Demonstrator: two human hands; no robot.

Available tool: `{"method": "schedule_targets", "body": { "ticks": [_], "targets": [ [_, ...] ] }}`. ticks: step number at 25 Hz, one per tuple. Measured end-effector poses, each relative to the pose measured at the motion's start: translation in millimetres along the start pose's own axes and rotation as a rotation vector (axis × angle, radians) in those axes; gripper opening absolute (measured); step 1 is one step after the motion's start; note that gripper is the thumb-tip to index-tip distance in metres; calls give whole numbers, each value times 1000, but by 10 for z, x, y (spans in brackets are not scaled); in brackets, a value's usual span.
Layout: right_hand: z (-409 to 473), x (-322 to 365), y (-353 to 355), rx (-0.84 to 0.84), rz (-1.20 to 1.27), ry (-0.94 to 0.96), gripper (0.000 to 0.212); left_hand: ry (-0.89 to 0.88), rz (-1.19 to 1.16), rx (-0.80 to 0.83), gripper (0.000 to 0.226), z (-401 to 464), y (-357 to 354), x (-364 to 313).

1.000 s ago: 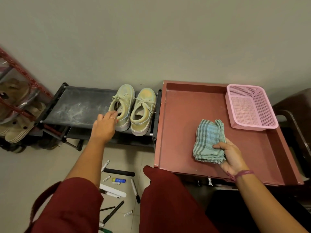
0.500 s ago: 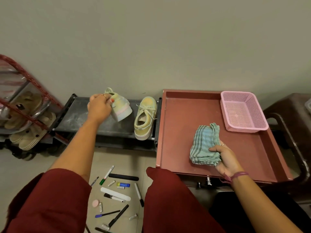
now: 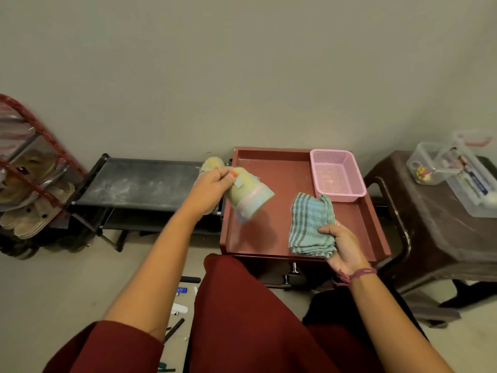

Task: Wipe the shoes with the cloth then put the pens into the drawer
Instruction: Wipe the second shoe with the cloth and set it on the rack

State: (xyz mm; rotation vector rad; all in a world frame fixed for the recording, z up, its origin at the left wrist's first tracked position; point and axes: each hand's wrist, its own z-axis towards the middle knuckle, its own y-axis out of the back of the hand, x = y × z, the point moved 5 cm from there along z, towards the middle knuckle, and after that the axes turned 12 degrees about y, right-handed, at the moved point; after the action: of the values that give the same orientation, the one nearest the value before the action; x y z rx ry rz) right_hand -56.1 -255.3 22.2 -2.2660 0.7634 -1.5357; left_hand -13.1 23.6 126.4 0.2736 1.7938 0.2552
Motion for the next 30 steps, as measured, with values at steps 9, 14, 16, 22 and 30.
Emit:
{"method": "schedule_targets", "body": {
  "ticks": [9,14,16,22,30],
  "targets": [
    [-271,275,201,44,-252,167,30,-55,271,197,27,-165,-1060,-8],
    [-321,414,-252,281,-1061,553,52,25,164,189,23,-2,-1178,-11],
    [-410,327,-436,289,-1293,729,53,52,108,136,20,32,-1173,-7],
    [-492,133,-618,318,-1701,1087,52,84,-107,112,24,39,-1172,4],
    [-359,332,-672,490,-1692,712,68,82,-165,13,22,65,-1156,167]
  ]
}}
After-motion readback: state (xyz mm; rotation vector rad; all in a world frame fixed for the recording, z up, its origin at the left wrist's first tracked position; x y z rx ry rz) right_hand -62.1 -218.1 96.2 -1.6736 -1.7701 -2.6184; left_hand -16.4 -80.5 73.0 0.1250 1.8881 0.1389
